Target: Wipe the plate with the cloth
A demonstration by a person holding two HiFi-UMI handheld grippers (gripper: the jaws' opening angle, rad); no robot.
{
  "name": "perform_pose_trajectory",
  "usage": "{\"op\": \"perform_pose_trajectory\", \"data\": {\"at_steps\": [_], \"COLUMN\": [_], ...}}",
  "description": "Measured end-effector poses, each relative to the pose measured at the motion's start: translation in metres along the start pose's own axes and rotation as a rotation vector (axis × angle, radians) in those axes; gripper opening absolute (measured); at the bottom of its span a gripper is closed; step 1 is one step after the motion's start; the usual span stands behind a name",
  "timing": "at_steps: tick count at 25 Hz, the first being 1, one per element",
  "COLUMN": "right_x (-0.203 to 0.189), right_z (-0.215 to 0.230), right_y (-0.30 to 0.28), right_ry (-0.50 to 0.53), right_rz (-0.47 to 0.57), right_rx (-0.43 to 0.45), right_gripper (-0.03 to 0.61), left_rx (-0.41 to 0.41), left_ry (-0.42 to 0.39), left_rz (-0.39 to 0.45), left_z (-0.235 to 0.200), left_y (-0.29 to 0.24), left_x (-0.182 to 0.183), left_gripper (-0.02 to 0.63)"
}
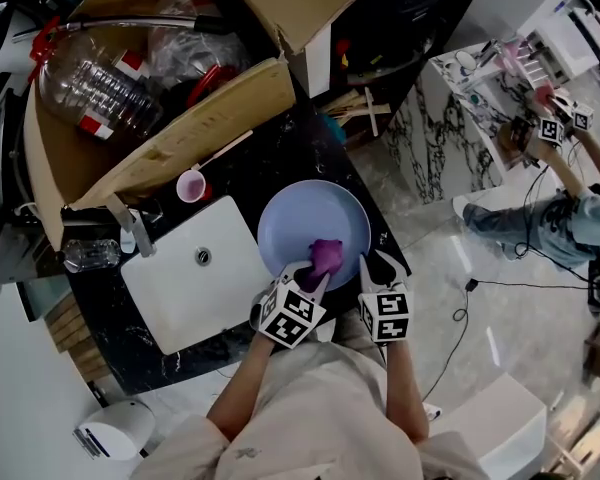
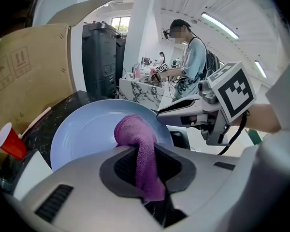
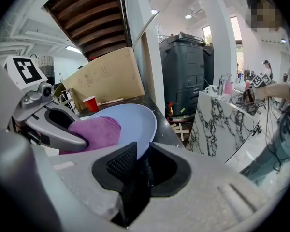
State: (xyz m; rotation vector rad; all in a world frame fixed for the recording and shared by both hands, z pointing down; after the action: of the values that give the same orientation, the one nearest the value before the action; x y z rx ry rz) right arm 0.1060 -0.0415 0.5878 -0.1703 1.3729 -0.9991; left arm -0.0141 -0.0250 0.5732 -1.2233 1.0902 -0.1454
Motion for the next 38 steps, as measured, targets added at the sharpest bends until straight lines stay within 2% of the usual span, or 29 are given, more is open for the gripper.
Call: {"op": "perform_pose_trajectory", "data": {"at_steps": [12,24,38], "right_x": [-0.001,0.001,0.003], "right_z": [0.000,0.000,0.004], "right_y": [0.001,0.001,-0.002], "right_ry": [-0.009,-0.001,0.000], "right_rz": [0.006,-0.003,-0.007], "right_rx": [0.022,0.049,0.077], "right_gripper": [0.071,0.071,0.071], "left_rx": [-0.039,-0.026,0.015], "left_ry": [-0.024,-0.060,-0.018], "left_rz": [0.020,0.048,0.072], "left_z": [0.014,0.009,-0.014], "left_y": [-0.017,-0.033,-0.054], "left_x": [0.019,0.040,0.057], "left_gripper": [0.058,0.058,0.058]}}
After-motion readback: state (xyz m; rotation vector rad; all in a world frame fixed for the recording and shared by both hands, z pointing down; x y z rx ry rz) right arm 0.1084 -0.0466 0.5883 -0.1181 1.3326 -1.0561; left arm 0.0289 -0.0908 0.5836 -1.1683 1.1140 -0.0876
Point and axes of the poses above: the fingertips, and each gripper's own axes: y backward along the fingers, z to its right, x out of its top, the point moved 4 cm from there along y, backward along the fingers, and after that the axes turned 7 degrees about x, right-handed, at the moved point
